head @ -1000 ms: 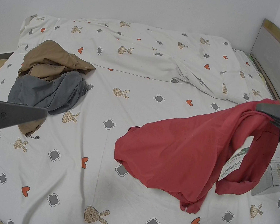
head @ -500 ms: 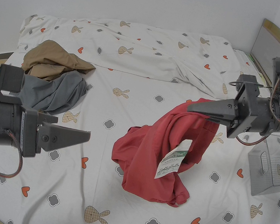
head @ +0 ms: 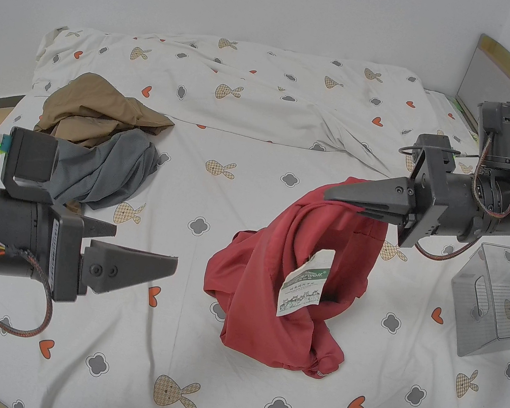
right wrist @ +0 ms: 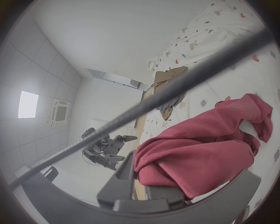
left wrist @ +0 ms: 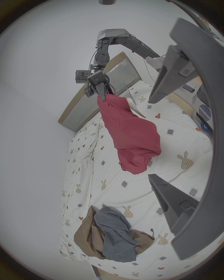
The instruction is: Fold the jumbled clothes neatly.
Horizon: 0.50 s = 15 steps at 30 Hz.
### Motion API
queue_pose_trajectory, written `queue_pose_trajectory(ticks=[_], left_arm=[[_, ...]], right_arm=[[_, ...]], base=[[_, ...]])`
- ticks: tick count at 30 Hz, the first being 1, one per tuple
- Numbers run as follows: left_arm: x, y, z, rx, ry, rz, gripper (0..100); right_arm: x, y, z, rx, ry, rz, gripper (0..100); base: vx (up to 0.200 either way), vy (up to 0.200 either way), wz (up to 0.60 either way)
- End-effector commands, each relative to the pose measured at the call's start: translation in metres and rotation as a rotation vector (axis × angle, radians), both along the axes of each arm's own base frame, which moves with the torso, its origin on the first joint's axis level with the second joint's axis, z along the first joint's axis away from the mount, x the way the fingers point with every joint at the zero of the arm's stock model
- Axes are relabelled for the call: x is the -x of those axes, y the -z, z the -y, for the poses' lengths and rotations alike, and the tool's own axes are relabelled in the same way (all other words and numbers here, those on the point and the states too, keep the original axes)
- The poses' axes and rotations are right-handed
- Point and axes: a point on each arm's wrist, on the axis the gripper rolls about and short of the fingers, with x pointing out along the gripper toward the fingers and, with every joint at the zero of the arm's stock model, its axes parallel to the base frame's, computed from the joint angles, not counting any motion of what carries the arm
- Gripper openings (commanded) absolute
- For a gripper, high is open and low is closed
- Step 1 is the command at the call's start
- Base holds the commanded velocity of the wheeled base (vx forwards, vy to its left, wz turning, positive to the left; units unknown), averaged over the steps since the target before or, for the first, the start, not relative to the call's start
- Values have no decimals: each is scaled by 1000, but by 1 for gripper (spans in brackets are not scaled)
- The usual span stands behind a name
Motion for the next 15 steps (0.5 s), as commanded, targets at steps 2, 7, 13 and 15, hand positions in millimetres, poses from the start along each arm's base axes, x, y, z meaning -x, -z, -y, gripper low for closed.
queue_pose_trajectory(ticks=[2, 7, 13, 15], left_arm=[[2, 2, -1, -4, 2, -4, 100], [4, 5, -3, -8, 2, -9, 100], [4, 7, -3, -15, 1, -14, 100], [4, 8, -3, -17, 1, -17, 100]], right_arm=[[-15, 9, -16, 10, -20, -21, 0], [-45, 24, -32, 25, -17, -55, 100], [-57, 43, -44, 49, -15, -164, 100], [-56, 45, -42, 55, -13, -177, 100]], base=[[0, 0, 0], [0, 0, 0], [0, 0, 0], [0, 0, 0]])
